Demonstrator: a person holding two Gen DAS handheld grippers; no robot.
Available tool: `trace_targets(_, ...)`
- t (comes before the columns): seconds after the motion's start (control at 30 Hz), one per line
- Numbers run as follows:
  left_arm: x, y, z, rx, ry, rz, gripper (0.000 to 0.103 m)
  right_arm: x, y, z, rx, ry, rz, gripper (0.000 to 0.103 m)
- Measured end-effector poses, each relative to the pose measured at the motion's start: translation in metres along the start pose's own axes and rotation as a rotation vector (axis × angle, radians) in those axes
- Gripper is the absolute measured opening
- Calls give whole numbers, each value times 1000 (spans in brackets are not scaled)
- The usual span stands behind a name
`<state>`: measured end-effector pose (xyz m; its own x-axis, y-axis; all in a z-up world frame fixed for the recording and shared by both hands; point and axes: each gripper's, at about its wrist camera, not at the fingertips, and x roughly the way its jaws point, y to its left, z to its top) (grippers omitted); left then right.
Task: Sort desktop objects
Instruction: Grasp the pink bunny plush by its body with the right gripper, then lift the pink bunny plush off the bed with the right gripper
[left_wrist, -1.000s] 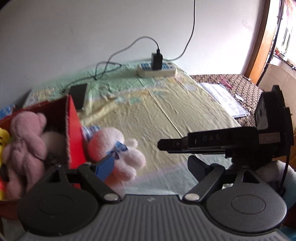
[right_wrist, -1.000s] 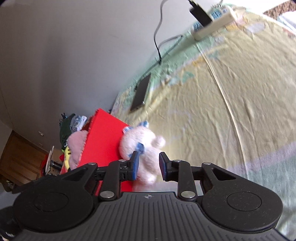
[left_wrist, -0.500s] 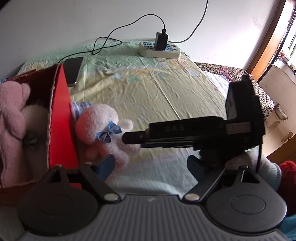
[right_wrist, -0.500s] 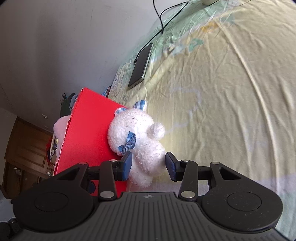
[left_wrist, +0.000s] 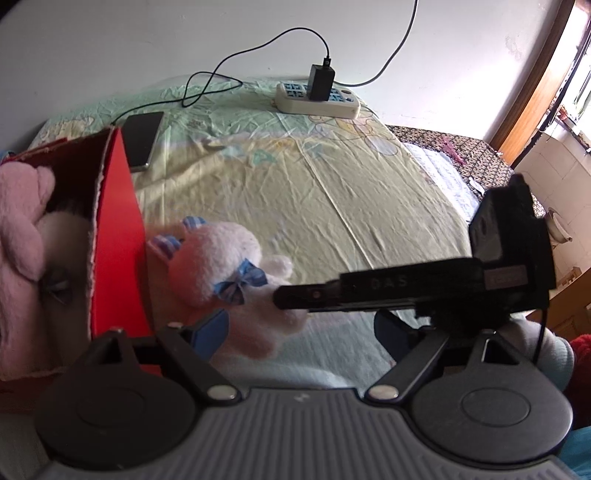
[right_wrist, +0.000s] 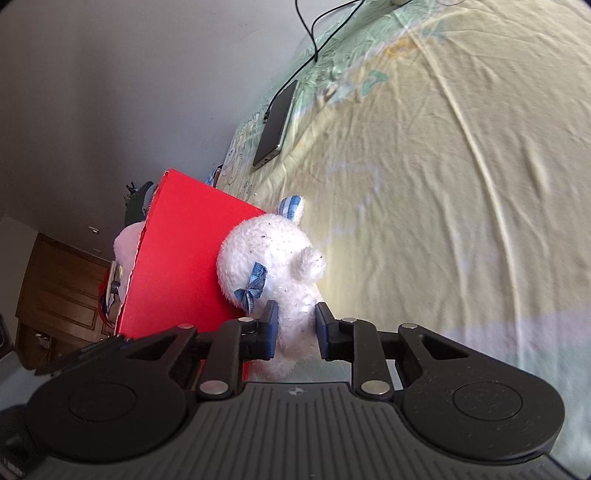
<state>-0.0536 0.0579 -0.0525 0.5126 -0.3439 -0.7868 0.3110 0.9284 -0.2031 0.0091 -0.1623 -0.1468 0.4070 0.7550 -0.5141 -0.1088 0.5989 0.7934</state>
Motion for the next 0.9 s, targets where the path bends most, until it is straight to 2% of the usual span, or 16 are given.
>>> trace_targets(0.1,8,-1,-4,-13,41,-74,91,-18,-7,-14,34,-16,-22,23)
trace_targets(0.3,17,-22,-12,65,66,-187,89,-52,-24,-36,103,-72,-87,22)
trace_targets(0.33,18,-23,-12,68,70,-210,89,-58,-27,-38,114,-82,-92,19)
trace_targets(0.43,20,-22,-14,65,77,-246,89,-71,-33,-39,136,-103,-103,21)
trace_targets(0.6,17,-6,-12,-12,56,-193,89,-76,-32,-29,135,-146,-77,27)
trace_targets(0.73,17,6,-7,-59,47,-86,89,-55,-24,-12,123,-130,-26,36)
trace_targets(0.83,24,8,-6,-65,67,-39,91,-36,-22,-2,111,-114,-12,49)
trace_targets(0.9,31,7,-6,-57,80,-11,91,-24,-23,4,97,-96,-10,50)
